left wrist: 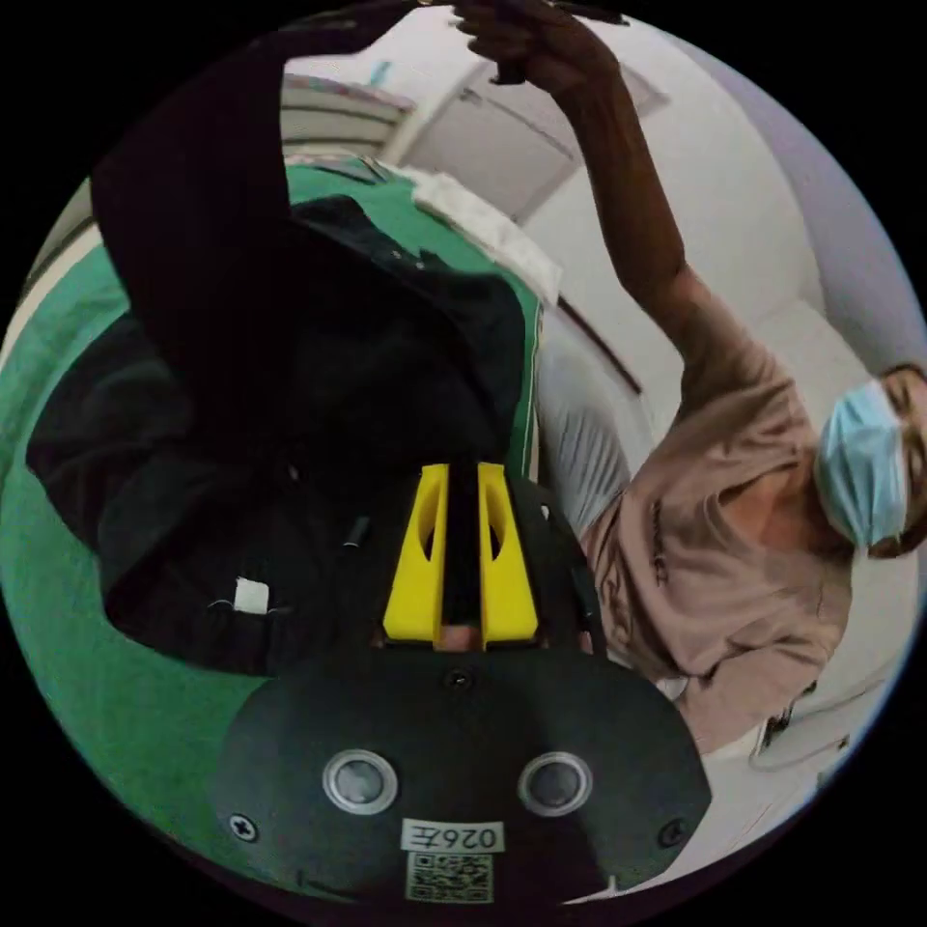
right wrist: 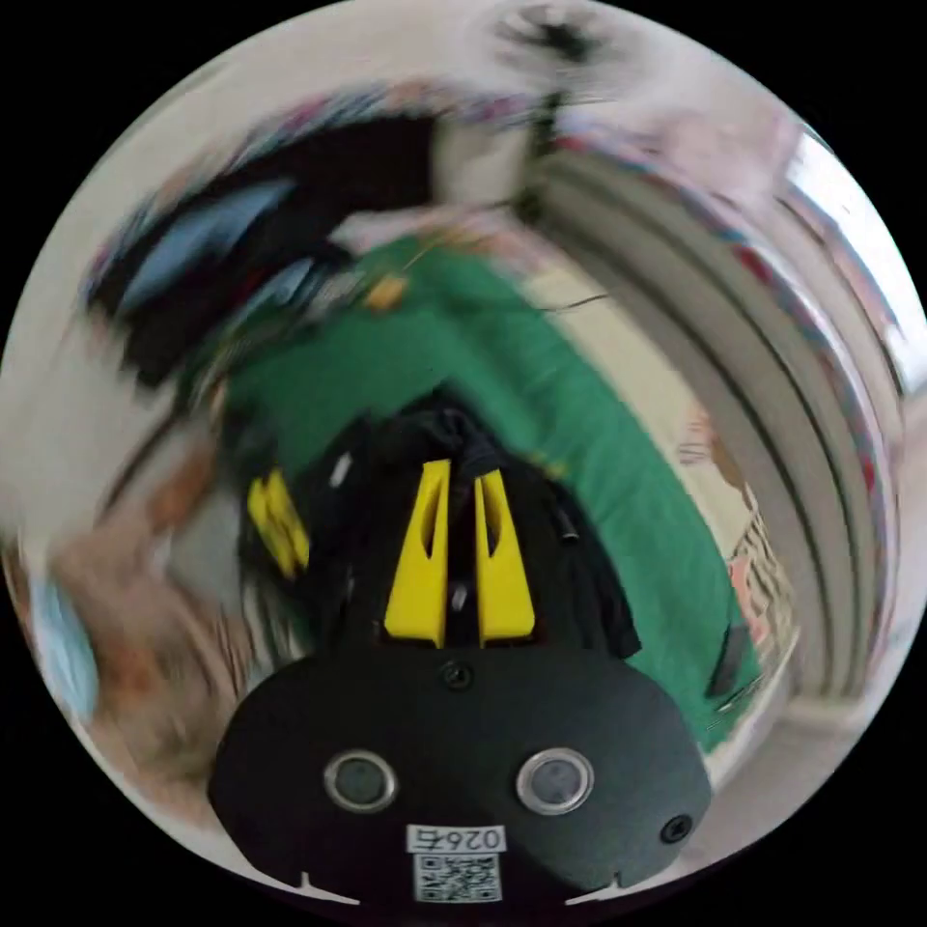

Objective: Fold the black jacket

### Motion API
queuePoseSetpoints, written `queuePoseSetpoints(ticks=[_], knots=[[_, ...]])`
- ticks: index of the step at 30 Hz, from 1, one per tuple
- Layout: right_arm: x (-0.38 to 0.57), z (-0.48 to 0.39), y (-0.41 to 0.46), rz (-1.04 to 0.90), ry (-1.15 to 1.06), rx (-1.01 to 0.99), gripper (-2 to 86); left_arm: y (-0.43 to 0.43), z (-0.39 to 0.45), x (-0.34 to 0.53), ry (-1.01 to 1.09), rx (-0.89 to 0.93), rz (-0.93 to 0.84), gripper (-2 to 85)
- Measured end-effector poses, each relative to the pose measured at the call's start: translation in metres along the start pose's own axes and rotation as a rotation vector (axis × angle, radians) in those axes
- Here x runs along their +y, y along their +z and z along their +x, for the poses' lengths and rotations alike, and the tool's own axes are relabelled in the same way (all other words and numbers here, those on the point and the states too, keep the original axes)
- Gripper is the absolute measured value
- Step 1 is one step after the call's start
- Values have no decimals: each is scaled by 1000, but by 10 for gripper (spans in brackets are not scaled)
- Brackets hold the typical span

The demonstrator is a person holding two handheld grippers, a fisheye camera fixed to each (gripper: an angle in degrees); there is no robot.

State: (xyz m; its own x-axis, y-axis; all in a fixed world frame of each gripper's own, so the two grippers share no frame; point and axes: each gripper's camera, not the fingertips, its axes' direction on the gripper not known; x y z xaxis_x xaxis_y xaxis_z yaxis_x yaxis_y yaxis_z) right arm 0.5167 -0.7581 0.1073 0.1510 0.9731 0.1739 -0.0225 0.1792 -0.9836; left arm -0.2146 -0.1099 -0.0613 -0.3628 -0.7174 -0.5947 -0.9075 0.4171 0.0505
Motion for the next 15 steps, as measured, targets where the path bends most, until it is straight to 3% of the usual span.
queuePoseSetpoints(ticks=[1,3,6,9,14,15], knots=[[-18,37,-12,90,179,-63,96,-10,-9,2,-46,23,76,88],[-21,71,-26,215,321,-209,121,-51,-30,18,-119,61,337,129],[4,75,-33,323,335,-225,109,-92,-33,28,-193,-126,472,173],[37,61,-5,144,283,-62,96,-110,-32,24,-272,-321,447,202],[86,59,59,-114,295,50,91,-100,-50,4,-382,-348,278,217],[92,63,74,-194,303,29,45,-94,-56,-3,-401,-361,208,223]])
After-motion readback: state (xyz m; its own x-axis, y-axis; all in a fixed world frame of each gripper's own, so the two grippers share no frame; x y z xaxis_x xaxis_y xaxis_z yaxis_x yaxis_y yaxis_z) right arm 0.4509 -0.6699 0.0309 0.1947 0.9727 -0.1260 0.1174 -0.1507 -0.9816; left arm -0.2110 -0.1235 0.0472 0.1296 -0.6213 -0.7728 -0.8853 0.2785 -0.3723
